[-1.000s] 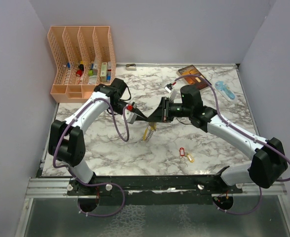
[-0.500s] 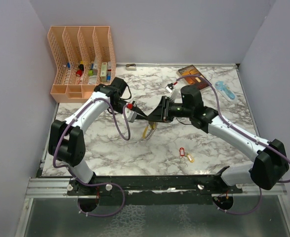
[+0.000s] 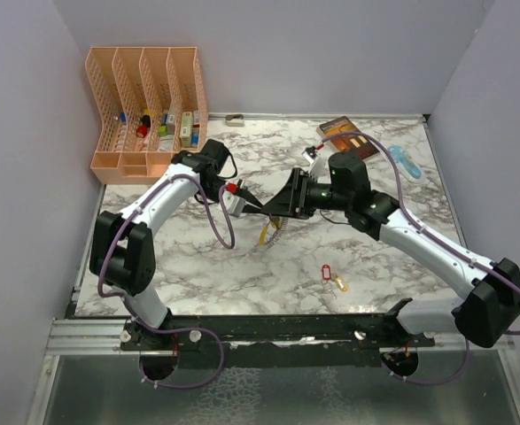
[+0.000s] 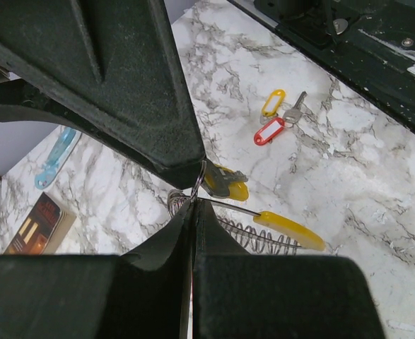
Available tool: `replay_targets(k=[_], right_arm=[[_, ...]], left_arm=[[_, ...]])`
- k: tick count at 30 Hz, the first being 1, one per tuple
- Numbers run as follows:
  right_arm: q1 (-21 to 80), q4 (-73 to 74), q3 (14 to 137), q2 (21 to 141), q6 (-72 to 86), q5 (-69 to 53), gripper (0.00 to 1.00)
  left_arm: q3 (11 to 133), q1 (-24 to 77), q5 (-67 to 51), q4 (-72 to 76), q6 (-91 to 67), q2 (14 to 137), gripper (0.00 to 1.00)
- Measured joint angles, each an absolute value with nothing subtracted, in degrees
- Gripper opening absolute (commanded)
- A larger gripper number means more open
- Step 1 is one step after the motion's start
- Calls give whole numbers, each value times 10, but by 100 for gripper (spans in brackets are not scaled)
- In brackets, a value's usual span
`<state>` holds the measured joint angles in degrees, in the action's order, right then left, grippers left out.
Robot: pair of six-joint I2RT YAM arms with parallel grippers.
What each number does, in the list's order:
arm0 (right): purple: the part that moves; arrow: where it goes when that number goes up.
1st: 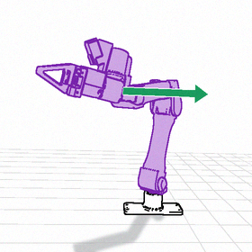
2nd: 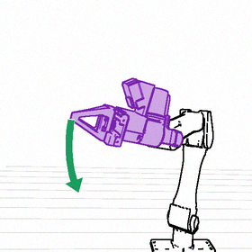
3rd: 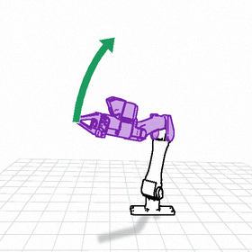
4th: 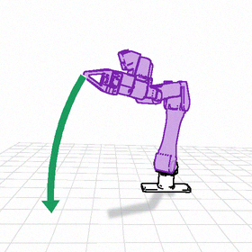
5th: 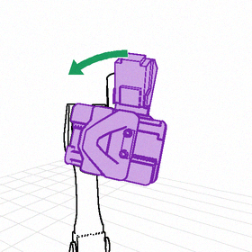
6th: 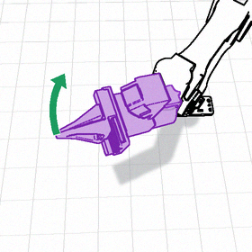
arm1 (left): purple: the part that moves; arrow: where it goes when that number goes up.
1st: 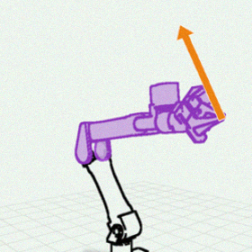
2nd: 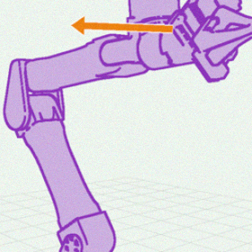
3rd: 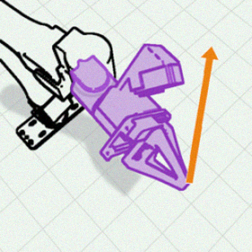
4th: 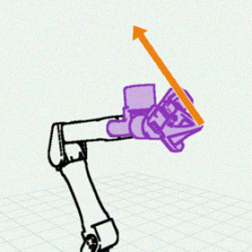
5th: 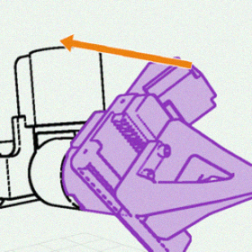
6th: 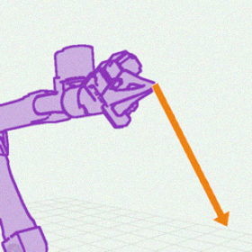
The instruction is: Put the keys on the keyring
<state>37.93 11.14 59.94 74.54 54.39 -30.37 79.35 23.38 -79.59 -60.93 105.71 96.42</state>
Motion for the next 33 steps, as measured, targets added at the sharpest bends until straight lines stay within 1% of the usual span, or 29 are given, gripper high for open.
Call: replay_targets(k=[4,9,13,15,17,24,33], right_arm=[[380,116,599,738,547,-301,49],[380,123,599,736,552,-293,51],[380,129,599,736,553,-289,51],[380,129,599,736,555,-288,55],[382,129,599,735,560,-288,59],[386,103,590,730,587,-279,61],[397,90,572,712,619,-246,66]], left_arm=[[802,234,-809,-627,1079,974,0],[840,234,-840,-719,1149,1024,0],[843,234,-856,-762,1174,1043,0],[843,233,-858,-774,1181,1043,0],[843,233,-859,-780,1181,1043,0],[843,233,-860,-790,1181,1043,0],[843,229,-861,-792,1181,1043,0]])
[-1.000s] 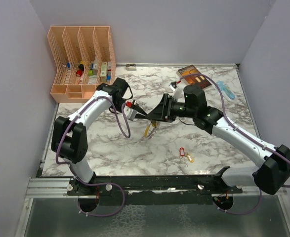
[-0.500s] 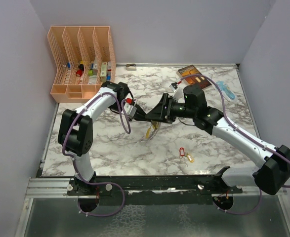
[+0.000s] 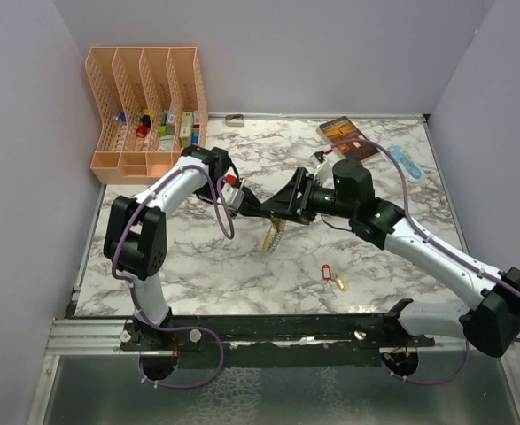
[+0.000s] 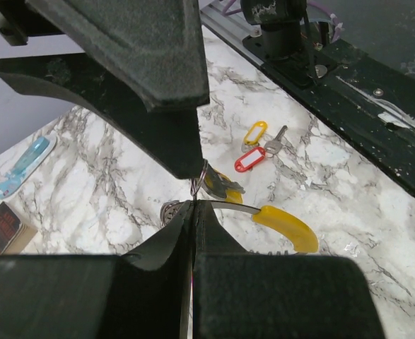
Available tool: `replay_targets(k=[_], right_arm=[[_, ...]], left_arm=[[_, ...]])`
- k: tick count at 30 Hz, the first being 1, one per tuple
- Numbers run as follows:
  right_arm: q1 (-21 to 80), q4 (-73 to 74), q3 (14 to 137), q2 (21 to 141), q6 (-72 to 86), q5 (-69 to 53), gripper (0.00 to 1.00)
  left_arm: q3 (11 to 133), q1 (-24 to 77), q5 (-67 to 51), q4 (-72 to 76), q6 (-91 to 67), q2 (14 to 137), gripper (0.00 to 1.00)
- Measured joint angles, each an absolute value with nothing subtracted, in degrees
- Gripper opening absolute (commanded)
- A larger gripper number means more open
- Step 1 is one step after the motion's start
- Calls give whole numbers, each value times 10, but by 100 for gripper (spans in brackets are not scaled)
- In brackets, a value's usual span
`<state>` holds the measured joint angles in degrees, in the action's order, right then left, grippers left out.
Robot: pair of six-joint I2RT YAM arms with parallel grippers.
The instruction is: Put the keys on the keyring
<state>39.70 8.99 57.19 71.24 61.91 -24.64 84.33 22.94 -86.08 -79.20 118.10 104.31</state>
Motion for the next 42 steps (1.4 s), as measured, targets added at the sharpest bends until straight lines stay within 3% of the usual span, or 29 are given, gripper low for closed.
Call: replay_targets(k=[10,28,42], right_arm=[[398,70,532,668,653,-218,71],[398,160,606,648,532,-152,71],[398,190,577,686,461,-142,67]], left_arm=[[858,228,-861,-792,1181,1043,0],[858,227,-861,-792,1181,1043,0],[858,227,-861,-792,1181,1043,0]])
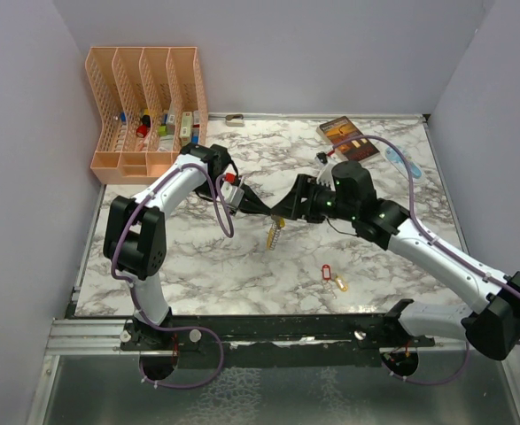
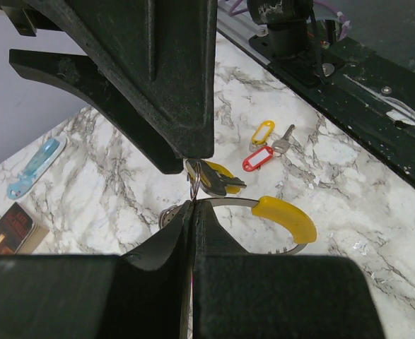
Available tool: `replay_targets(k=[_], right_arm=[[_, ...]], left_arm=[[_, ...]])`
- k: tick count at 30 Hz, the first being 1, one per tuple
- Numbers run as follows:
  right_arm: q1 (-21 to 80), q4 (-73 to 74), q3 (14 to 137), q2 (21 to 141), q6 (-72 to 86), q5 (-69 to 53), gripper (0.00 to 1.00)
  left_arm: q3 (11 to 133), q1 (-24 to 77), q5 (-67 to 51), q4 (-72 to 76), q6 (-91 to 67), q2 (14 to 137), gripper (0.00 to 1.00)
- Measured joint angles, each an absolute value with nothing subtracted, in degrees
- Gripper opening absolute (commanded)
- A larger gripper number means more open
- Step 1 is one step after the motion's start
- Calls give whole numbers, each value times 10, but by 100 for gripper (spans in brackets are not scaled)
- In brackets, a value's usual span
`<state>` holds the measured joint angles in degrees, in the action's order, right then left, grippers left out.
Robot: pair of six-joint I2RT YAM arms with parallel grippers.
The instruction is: Put the keys on the keyring
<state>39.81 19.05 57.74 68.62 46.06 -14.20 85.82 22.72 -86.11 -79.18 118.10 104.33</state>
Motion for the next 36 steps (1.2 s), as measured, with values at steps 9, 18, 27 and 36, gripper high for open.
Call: replay_targets(k=[9,18,27,36], right_arm=[[398,165,578,696,470,-179,61],[410,149,578,697,510,-214,58],[447,121,579,726,537,-239,58],[451,154,609,723,533,-234,58]], left_arm=[[858,227,-861,-792,1181,1043,0],[860,226,-861,-792,1181,1050,0],[868,226,-861,-792,1181,1054,0],[868,226,-861,-792,1181,1054,0]])
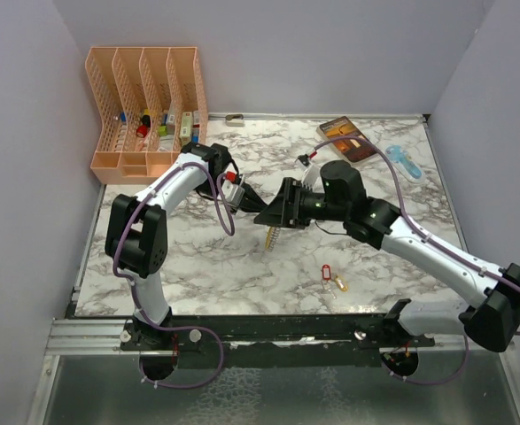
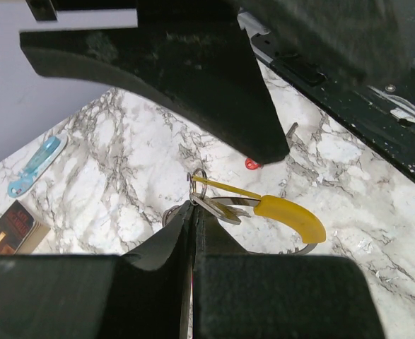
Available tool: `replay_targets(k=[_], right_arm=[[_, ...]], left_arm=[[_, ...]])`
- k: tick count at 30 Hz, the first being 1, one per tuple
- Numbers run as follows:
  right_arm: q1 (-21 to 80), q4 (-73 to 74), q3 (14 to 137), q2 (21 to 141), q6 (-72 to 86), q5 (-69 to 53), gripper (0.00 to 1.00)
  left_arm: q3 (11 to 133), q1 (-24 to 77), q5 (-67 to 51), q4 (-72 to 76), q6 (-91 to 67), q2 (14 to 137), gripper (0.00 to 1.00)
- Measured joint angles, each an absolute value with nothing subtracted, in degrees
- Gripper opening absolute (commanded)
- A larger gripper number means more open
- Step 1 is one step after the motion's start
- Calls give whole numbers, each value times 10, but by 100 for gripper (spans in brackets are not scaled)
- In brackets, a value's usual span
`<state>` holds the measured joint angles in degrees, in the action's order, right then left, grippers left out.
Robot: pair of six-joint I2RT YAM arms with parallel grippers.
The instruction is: Put the keys on the keyring
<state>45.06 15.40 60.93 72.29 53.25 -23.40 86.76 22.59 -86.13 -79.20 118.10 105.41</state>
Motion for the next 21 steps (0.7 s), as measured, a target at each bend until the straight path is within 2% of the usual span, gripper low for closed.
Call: replay_targets(k=[6,9,14,15,16,17,21], right_arm=[[451,186,635,697,518,-231,58],[451,216,658,686,486,-210,61],[451,238,656,624,379,-133,77],[451,237,646,608,354,-117,83],[451,231,632,590,329,-104,97],[451,223,611,571,295,-86,100],[451,206,547,552,197,-43,100]], left_arm=[[868,226,-861,-792,1181,1054,0],[868,226,-861,-792,1181,1054,0],[868,226,-861,-792,1181,1054,0],[868,226,-861,-792,1181,1054,0],[868,226,-861,-792,1181,1054,0],[868,226,-861,-792,1181,1054,0],[868,226,-861,-792,1181,1054,0]])
